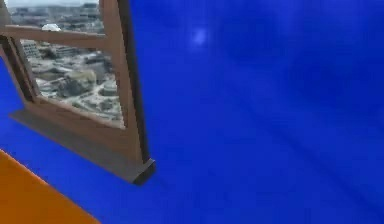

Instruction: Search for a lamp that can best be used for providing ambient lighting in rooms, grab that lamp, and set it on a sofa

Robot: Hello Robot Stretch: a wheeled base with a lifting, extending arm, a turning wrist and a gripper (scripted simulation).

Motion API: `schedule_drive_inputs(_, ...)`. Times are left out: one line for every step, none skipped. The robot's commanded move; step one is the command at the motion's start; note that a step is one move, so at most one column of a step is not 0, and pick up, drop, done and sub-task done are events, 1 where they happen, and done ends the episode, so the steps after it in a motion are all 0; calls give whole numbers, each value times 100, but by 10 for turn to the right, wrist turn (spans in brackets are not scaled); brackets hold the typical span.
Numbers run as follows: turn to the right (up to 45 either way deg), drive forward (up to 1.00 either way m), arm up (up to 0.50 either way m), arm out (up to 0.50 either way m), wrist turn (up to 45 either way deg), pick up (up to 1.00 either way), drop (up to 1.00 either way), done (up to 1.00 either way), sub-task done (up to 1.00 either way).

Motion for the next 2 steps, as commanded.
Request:
schedule_drive_inputs(-450, 0, 0, 0, 0, 0, 0, 0, 0)
schedule_drive_inputs(-150, 0, 0, 0, 0, 0, 0, 0, 0)
